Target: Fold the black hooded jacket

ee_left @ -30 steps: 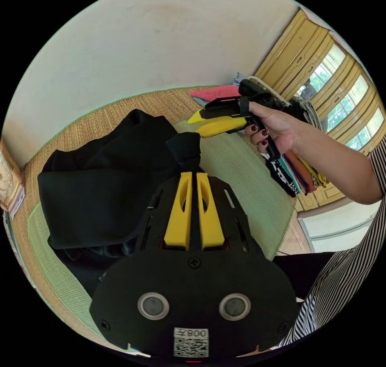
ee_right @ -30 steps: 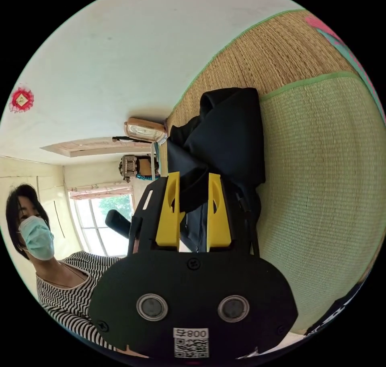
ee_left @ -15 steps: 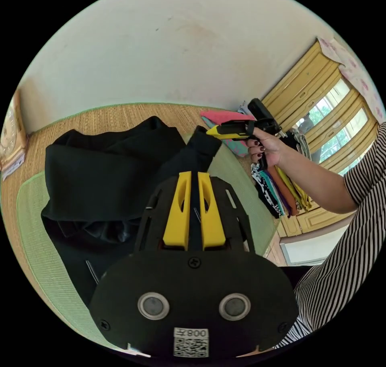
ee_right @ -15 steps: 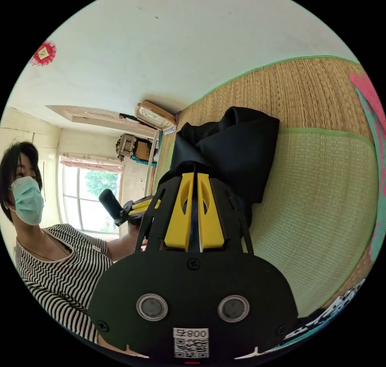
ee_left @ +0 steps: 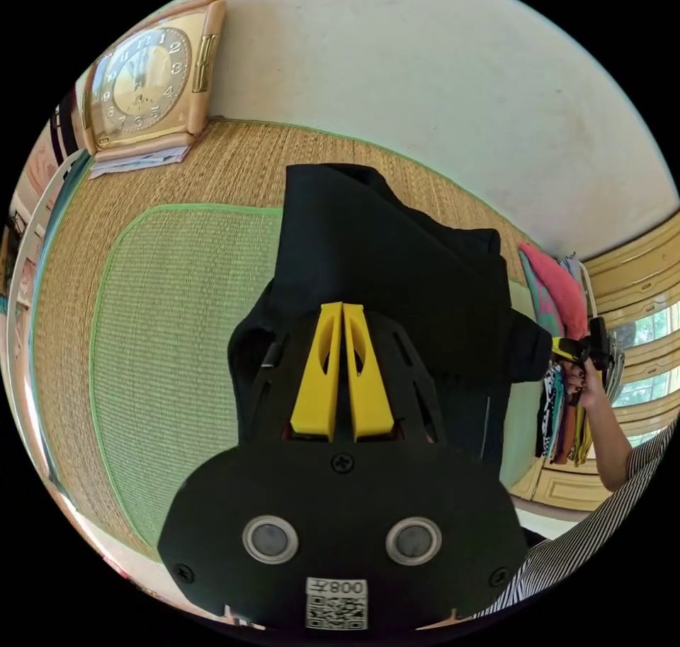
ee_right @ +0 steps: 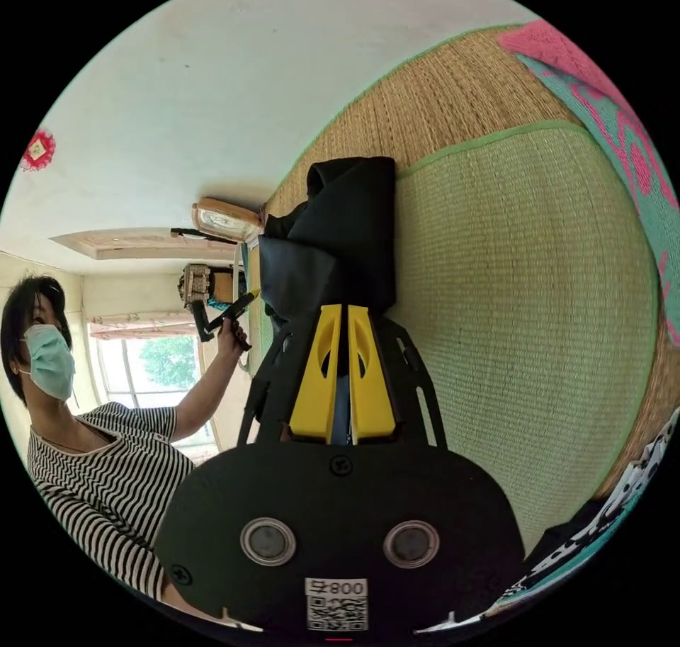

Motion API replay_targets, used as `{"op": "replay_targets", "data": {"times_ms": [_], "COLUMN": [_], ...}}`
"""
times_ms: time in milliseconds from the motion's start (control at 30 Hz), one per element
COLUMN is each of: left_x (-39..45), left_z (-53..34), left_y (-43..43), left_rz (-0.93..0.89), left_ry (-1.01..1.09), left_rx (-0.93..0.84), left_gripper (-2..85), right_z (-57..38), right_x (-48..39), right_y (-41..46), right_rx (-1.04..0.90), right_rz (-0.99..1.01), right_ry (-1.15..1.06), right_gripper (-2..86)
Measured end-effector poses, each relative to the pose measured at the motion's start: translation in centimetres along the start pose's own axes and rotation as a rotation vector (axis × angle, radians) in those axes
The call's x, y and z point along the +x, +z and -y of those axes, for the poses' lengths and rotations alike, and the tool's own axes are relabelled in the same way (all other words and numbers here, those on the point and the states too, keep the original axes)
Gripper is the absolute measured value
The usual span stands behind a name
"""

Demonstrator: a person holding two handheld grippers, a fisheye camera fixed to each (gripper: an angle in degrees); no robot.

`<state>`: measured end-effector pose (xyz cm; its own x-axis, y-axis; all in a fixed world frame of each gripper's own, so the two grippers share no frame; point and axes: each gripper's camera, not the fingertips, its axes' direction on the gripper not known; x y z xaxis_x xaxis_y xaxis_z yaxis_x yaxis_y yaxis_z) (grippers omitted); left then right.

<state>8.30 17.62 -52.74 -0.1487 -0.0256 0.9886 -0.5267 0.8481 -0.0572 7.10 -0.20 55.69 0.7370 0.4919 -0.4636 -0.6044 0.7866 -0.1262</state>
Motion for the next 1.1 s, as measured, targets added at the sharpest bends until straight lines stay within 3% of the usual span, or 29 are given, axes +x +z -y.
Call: {"op": "replay_targets", "data": {"times_ms": [133,300,367,500,700,967,1100], "left_x": [-2.5,-4.4,-4.6,-5.0,-9.2,-11.7,-14.0], "left_z": [1.2,1.0,0.7,1.1,2.9,1.2,0.7], "left_y": [2.1,2.1,1.0,0.1,5.1,3.5,6.5], "left_rz": [-0.014,-0.039,-0.038,-0.061,-0.039,-0.061,-0.027], "left_ry": [-0.002,-0.019,0.007,0.060,-0.024,-0.004,-0.001], "left_rx": [-0.062,-0.033,0.025,0.116,-0.032,0.083,-0.046], "left_gripper": [0.1,0.1,0.1,0.1,0.1,0.1,0.1], "right_z": [0.3,-1.6,-2.1,-1.1,-1.0,-3.5,-4.3], "right_x": [-0.3,2.8,2.1,-1.5,-3.2,-4.1,-2.7], "right_y": [2.3,1.8,2.0,6.7,17.9,19.9,22.3], "right_rx": [-0.076,0.061,0.107,0.020,-0.248,-0.195,-0.205], "right_rz": [-0.217,-0.128,-0.082,-0.152,-0.424,-0.437,-0.461], "right_ry": [0.027,0.166,0.119,-0.068,-0.248,-0.306,-0.302], "right_gripper": [0.8,0.2,0.1,0.0,0.1,0.0,0.0]}}
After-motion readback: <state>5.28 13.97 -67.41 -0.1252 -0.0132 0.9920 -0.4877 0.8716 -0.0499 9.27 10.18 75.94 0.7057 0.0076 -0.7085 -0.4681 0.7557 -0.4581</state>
